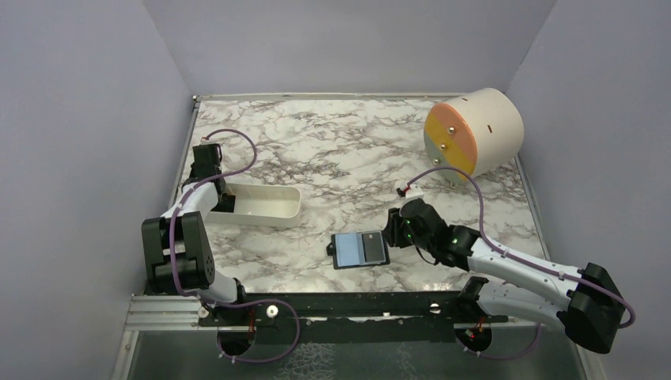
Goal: Put the credit cards into the card holder
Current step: Pick up the credit card from the storage box.
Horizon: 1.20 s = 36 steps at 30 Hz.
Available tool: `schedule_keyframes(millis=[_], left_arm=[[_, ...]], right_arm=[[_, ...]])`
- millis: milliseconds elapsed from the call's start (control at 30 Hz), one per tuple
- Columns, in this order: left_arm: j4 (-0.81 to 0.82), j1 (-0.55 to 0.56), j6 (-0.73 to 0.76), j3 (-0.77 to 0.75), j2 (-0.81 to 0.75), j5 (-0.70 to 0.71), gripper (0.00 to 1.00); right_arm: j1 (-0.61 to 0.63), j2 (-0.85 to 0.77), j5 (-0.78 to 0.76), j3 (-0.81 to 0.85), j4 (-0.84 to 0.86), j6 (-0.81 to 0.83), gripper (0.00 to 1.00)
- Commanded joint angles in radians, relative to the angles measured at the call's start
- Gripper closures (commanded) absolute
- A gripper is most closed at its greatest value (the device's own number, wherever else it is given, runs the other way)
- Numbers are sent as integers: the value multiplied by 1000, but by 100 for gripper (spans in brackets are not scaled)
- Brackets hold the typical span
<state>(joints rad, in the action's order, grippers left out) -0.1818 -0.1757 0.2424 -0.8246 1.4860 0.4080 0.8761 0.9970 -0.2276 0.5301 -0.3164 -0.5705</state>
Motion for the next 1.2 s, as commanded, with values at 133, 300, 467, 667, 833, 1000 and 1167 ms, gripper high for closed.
schedule_keyframes(millis=[133, 300, 467, 667, 833, 1000, 1167], left_arm=[[-13, -11, 8, -38, -22, 28, 75], [-14, -10, 8, -39, -5, 20, 76], [-23, -11, 10, -46, -9, 14, 79], [-53, -11, 1, -62, -29, 3, 83], [-82, -10, -23, -80, -45, -21, 92], [-135, -2, -73, -97, -78, -61, 100], [-168, -1, -133, -103, -150, -91, 100]], right_arm=[[5, -15, -22, -10, 36, 11, 68], [5, -14, -24, -12, 36, 8, 68], [4, -13, -22, -14, 37, 7, 68], [5, -8, -20, -12, 37, 10, 67], [4, -11, -20, -12, 38, 10, 68], [5, -5, -15, -11, 42, 11, 68], [4, -3, -1, -4, 38, 10, 68]])
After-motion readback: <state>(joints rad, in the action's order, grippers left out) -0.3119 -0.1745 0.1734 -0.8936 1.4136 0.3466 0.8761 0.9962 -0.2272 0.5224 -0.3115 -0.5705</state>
